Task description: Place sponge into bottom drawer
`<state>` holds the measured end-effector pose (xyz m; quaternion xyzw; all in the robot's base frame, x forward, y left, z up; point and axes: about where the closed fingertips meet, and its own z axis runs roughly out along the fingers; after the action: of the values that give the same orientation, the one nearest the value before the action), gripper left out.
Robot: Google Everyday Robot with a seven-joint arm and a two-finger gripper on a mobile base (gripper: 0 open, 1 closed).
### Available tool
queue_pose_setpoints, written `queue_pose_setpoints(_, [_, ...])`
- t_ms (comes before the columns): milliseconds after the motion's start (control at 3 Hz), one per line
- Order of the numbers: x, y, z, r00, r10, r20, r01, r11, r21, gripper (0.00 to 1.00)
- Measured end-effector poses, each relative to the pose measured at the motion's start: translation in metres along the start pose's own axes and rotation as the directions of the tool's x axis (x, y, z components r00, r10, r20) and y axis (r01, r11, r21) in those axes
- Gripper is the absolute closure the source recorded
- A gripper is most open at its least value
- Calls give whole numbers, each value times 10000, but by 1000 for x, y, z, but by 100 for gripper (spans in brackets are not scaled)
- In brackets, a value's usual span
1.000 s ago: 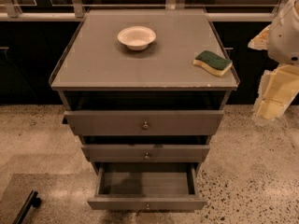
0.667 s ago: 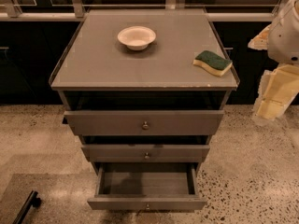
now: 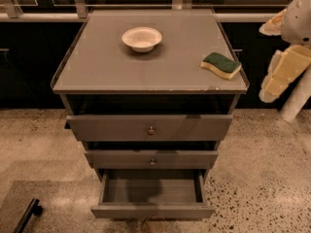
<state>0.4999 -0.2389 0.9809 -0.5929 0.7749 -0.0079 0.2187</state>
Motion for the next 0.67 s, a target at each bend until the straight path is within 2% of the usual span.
queue_pose_setpoints(333, [9,-53,17,9946,550,882,-583,9976,360,0])
queue_pose_setpoints(667, [16,-96,44,9867,1048,1240,-1111,9928,450,0])
